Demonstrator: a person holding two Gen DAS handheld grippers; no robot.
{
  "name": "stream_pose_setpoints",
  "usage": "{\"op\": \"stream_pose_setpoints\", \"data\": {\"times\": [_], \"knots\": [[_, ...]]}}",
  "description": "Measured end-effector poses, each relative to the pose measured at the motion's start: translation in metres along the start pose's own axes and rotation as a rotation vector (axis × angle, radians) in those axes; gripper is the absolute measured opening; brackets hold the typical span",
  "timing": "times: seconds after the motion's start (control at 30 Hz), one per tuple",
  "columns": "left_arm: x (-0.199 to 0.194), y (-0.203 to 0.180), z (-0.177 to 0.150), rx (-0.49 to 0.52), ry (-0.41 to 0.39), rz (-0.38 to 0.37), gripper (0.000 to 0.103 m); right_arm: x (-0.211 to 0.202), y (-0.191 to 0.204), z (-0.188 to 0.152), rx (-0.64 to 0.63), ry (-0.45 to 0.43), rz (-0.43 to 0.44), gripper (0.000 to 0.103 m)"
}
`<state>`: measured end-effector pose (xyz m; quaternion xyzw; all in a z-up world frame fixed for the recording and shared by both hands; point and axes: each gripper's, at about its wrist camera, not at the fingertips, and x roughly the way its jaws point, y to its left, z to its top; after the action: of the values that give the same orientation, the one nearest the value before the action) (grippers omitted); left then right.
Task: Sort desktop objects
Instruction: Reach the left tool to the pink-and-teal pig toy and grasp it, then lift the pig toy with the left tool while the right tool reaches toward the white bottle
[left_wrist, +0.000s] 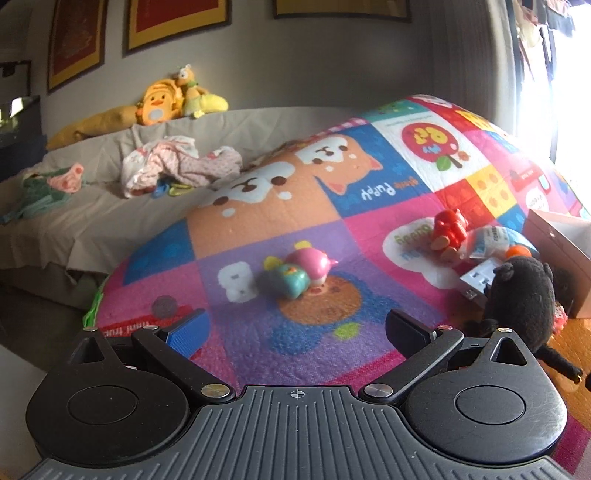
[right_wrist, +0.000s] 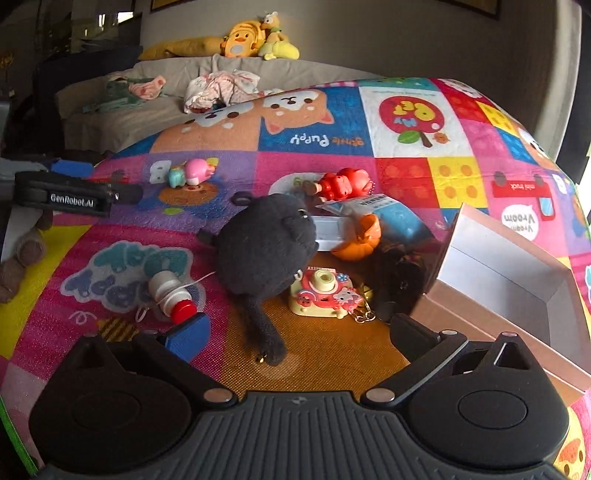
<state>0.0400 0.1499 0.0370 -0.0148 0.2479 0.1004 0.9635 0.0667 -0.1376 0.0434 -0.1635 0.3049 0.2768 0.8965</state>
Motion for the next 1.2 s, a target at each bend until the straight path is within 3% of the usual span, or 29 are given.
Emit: {"op": "stream_pose_setpoints", "data": {"times": [0.2,0.27,0.4,0.43,0.5,0.53,0.6,0.77,1.0,1.07,1.2], "knots": [[0.072,0.023,0.034,-0.119,0.108,-0.051,0.103,0.001,-0.013,-0.013,0.097,0.023,-0.043,0.103],[0.099,0.016,0.044,-0.099,0.140,-0.047,0.103,-0.004,-0.016,-0.018,0.110,0.015,-0.070,0.103],[0.137,-0.010,0.050,-0.006,0.191,0.032,0.102,-0.022,-0.019,-0.031,0.103,-0.019,-0.107,0.103],[0.143,-0.017,0.048,0.023,0.195,0.055,0.100,-0.025,-0.020,-0.035,0.103,-0.019,-0.109,0.103],[0.152,-0.024,0.043,0.053,0.222,0.075,0.080,-0.029,-0.022,-0.043,0.115,-0.019,-0.109,0.103],[0.150,-0.024,0.042,0.046,0.210,0.072,0.079,-0.031,-0.024,-0.048,0.127,-0.021,-0.108,0.103],[0.145,-0.026,0.041,0.057,0.210,0.074,0.065,-0.031,-0.027,-0.056,0.160,-0.023,-0.105,0.103],[0.105,-0.034,0.030,0.106,0.175,0.028,0.062,-0.029,-0.030,-0.068,0.232,-0.011,-0.077,0.103],[-0.010,-0.057,0.000,0.107,0.099,-0.243,0.063,-0.025,-0.037,-0.073,0.303,0.041,-0.036,0.103],[-0.033,-0.064,-0.014,0.103,0.088,-0.262,0.063,-0.023,-0.040,-0.075,0.335,0.052,-0.025,0.103],[-0.049,-0.072,-0.040,0.107,0.095,-0.228,0.068,-0.022,-0.042,-0.074,0.386,0.056,-0.029,0.103]]}}
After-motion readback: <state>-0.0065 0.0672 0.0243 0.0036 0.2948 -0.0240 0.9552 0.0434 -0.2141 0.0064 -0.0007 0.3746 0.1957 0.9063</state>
